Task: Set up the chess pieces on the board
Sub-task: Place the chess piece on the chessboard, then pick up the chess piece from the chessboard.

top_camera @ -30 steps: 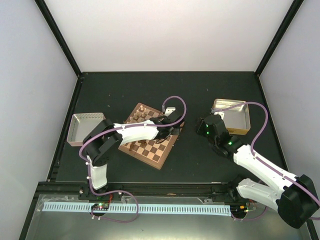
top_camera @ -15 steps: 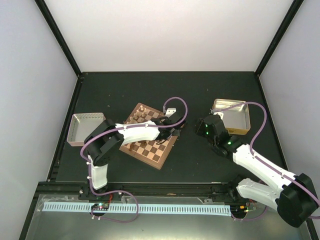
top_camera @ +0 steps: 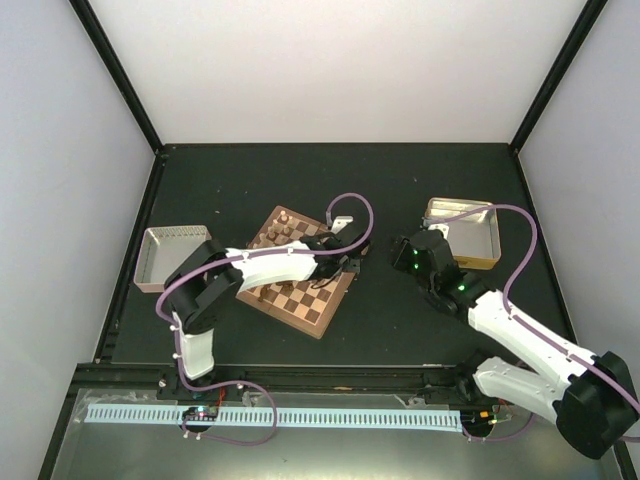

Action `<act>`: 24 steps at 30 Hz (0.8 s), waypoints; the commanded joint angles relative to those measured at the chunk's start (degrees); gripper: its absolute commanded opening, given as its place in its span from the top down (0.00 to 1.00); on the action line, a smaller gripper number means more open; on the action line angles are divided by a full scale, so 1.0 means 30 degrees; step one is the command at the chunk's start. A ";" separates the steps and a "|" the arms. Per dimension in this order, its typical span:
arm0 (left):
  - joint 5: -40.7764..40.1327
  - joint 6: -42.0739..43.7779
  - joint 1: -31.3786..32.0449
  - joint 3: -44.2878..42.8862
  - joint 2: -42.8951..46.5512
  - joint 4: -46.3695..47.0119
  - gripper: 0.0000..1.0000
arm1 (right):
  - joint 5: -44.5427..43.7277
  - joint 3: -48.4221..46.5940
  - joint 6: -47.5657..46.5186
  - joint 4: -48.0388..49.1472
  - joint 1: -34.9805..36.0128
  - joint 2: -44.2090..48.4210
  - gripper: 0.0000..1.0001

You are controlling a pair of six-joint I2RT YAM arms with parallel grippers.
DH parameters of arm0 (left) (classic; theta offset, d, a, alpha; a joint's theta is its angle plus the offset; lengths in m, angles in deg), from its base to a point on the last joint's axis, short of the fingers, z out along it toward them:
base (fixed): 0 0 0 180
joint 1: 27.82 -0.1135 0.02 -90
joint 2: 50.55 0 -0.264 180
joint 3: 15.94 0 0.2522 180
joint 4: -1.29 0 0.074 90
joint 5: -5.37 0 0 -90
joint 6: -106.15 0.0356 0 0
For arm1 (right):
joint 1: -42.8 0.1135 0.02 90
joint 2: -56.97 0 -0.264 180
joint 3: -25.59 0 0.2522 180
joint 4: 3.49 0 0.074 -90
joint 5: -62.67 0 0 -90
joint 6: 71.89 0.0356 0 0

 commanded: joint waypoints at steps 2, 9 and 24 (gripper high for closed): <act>0.0699 0.0031 0.0111 0.0684 0.2908 0.0136 0.47 | 0.0601 0.0005 -0.0283 0.0114 -0.0117 0.0231 0.40; 0.0519 0.0538 -0.0334 0.3384 0.7147 0.0298 0.39 | 0.4164 -0.1816 -0.2692 -0.0010 -0.0131 -0.1948 0.41; -0.2940 0.1919 -0.3673 0.9525 1.9767 -0.0811 0.31 | 0.8874 -0.7492 -0.6685 -0.0242 0.4750 -0.9710 0.49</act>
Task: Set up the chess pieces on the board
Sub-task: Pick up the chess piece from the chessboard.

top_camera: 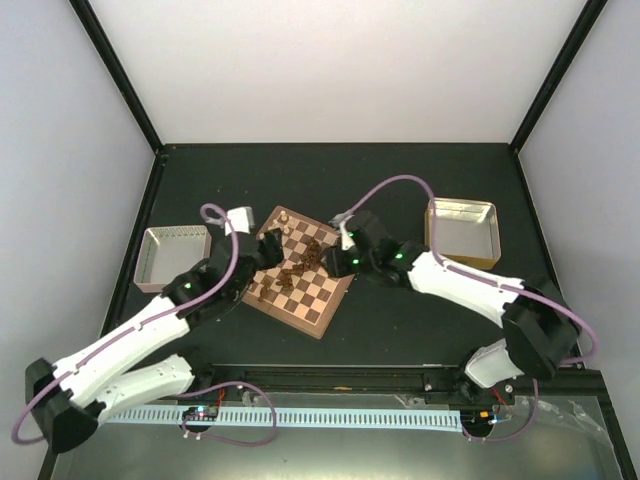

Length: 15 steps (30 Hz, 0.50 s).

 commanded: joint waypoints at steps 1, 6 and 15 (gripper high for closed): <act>-0.0938 0.0726 -0.1118 0.0683 0.2342 -0.0977 0.31 | 0.0695 -0.2100 -0.1380 -0.0561 0.2084 -0.2134 0.49; -0.0320 0.0807 -0.2365 0.1310 0.4026 -0.1537 0.29 | 0.0444 -0.4326 -0.1578 -0.1796 0.3603 -0.5225 0.49; 0.1019 0.0636 -0.3815 0.1688 0.4458 -0.1697 0.29 | 0.0237 -0.6558 -0.1882 -0.3042 0.4270 -0.7837 0.61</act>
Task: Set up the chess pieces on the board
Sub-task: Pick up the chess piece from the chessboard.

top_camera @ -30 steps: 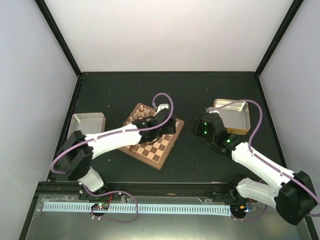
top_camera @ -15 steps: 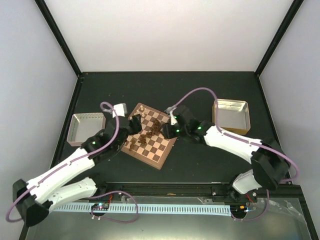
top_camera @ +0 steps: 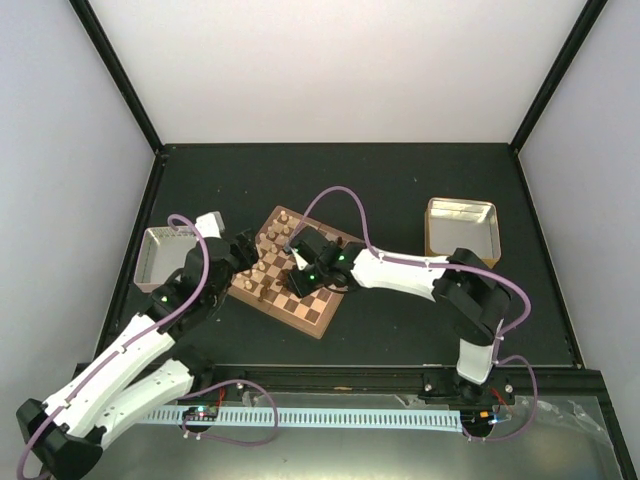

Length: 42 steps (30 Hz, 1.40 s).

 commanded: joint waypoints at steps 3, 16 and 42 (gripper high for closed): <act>0.1120 0.0076 -0.0642 0.0116 0.0013 -0.0273 0.29 | -0.0222 -0.1527 -0.0450 -0.1241 0.0170 -0.1066 0.61; 0.2091 -0.0300 -0.1142 0.0423 -0.0419 -0.0051 0.29 | -0.1061 -0.1594 -0.0399 -0.0594 0.0253 -0.1844 0.70; 0.2966 -0.0474 -0.1556 0.0861 -0.0704 0.0419 0.29 | -0.0144 -0.0033 -0.1115 0.0038 0.0317 -0.1118 0.74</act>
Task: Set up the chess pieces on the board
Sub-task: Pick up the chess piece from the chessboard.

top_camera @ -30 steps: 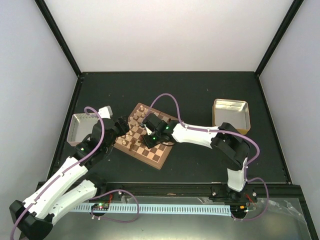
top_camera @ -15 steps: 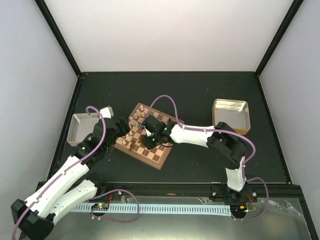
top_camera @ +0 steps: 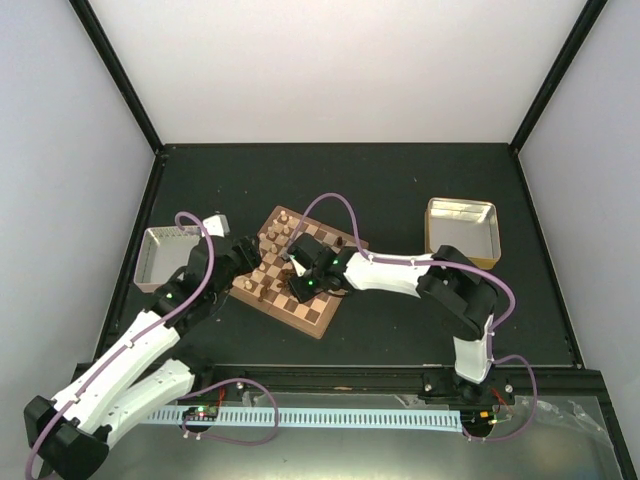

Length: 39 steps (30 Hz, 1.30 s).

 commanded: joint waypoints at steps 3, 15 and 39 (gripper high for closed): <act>0.0346 -0.0238 -0.0208 0.0150 -0.0076 0.0282 0.29 | -0.0187 -0.0174 -0.0289 -0.0243 0.0149 0.0693 0.68; 0.0485 -0.0298 -0.0274 0.0323 -0.0065 0.0332 0.28 | -0.0508 -0.1434 -0.0254 -0.0427 0.0149 -0.0673 0.69; 0.6380 -0.0821 -0.0294 0.2502 -0.0560 0.2700 0.28 | -0.0489 0.2409 0.0569 0.2474 0.0157 0.1989 0.89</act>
